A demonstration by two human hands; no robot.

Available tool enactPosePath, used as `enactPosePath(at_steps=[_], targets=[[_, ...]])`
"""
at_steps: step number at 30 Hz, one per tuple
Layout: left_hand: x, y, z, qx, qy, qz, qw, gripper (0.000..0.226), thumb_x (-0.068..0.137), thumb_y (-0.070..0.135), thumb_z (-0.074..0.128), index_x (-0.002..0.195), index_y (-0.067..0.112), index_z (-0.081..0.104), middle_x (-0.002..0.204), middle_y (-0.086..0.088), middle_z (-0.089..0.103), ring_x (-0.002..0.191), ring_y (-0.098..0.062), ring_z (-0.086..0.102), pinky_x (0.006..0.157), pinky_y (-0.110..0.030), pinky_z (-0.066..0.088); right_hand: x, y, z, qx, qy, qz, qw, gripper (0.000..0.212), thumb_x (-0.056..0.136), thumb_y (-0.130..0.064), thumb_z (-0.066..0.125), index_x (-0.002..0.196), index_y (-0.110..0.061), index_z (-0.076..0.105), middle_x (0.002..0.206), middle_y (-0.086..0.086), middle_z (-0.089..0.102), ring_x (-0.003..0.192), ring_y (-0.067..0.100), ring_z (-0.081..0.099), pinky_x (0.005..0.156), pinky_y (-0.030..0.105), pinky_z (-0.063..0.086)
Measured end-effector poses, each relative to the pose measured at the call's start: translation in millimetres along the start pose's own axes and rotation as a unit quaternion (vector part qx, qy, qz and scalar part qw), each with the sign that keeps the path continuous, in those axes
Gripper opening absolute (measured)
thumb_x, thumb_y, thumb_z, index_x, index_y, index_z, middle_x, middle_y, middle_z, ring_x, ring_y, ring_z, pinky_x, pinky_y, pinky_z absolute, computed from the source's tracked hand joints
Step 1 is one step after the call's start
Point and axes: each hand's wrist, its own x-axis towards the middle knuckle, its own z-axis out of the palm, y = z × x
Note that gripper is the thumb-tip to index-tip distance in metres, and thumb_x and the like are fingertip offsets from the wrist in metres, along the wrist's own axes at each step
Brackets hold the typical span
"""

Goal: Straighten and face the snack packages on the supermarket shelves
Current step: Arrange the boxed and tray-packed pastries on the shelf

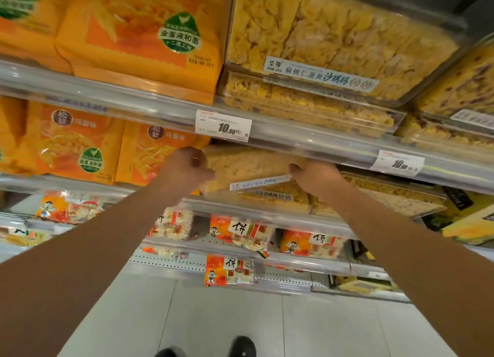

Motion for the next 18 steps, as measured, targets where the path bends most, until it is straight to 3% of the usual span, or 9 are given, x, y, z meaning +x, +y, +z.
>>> enactPosePath(at_steps=[2,6,8,10,12,15,18], targets=[[10.3,3.3,-6.1,0.067,-0.033,0.056,0.996,0.024,0.073,0.007,0.079,0.090,0.000,0.064,0.082,-0.009,0.065,0.074,-0.026,0.060,0.066,-0.029,0.051,9.2,5.3,-4.9,-0.064,-0.040,0.005,0.997,0.038,0.102,-0.043,0.035,0.117,-0.016,0.056,0.086,0.002,0.059,0.067,0.011,0.052,0.057,0.026,0.040],[32.9,0.8,-8.0,0.134,-0.040,0.071,0.988,0.046,0.077,0.009,0.079,0.119,0.013,0.062,0.114,-0.008,0.067,0.107,-0.027,0.061,0.097,-0.044,0.050,24.6,9.2,-4.8,-0.028,-0.102,-0.012,0.994,0.038,0.103,-0.041,0.035,0.128,-0.017,0.051,0.110,0.008,0.062,0.089,0.018,0.060,0.066,0.024,0.045],[38.0,-3.4,-5.7,0.122,-0.026,0.076,0.989,0.051,0.077,0.007,0.080,0.124,0.014,0.060,0.117,-0.004,0.067,0.113,-0.024,0.060,0.102,-0.040,0.047,29.2,11.3,-3.7,-0.016,-0.122,-0.008,0.992,0.039,0.103,-0.038,0.035,0.130,-0.014,0.050,0.115,0.010,0.062,0.099,0.025,0.061,0.086,0.034,0.050],[38.9,-7.3,-1.0,0.107,-0.020,0.101,0.989,0.049,0.077,0.005,0.079,0.121,0.014,0.061,0.112,0.000,0.067,0.110,-0.020,0.062,0.098,-0.034,0.046,30.6,14.9,-3.1,-0.019,-0.122,0.001,0.992,0.039,0.103,-0.036,0.036,0.130,-0.012,0.050,0.118,0.011,0.061,0.102,0.025,0.060,0.095,0.039,0.048],[38.9,-11.4,6.1,0.106,-0.020,0.133,0.985,0.044,0.080,0.004,0.076,0.120,0.014,0.061,0.113,-0.002,0.067,0.107,-0.019,0.063,0.093,-0.031,0.046,29.9,19.8,-3.1,-0.030,-0.121,0.006,0.992,0.038,0.103,-0.034,0.037,0.130,-0.010,0.050,0.112,0.010,0.060,0.098,0.023,0.058,0.091,0.037,0.047],[41.4,-17.7,12.2,0.161,-0.001,0.155,0.975,0.042,0.084,0.009,0.071,0.123,0.017,0.057,0.115,-0.001,0.064,0.104,-0.017,0.060,0.088,-0.030,0.045,24.7,23.5,-3.7,-0.079,-0.103,-0.008,0.992,0.033,0.103,-0.036,0.039,0.123,-0.011,0.050,0.085,-0.001,0.052,0.074,0.013,0.052,0.074,0.032,0.043],[45.1,-22.8,9.2,0.177,0.003,0.158,0.971,0.046,0.084,0.011,0.070,0.126,0.020,0.053,0.117,-0.002,0.063,0.107,-0.021,0.061,0.092,-0.039,0.049,19.4,20.4,-5.6,-0.111,-0.084,-0.035,0.990,0.031,0.103,-0.034,0.039,0.125,-0.014,0.046,0.082,-0.003,0.047,0.068,0.009,0.046,0.069,0.029,0.041]])
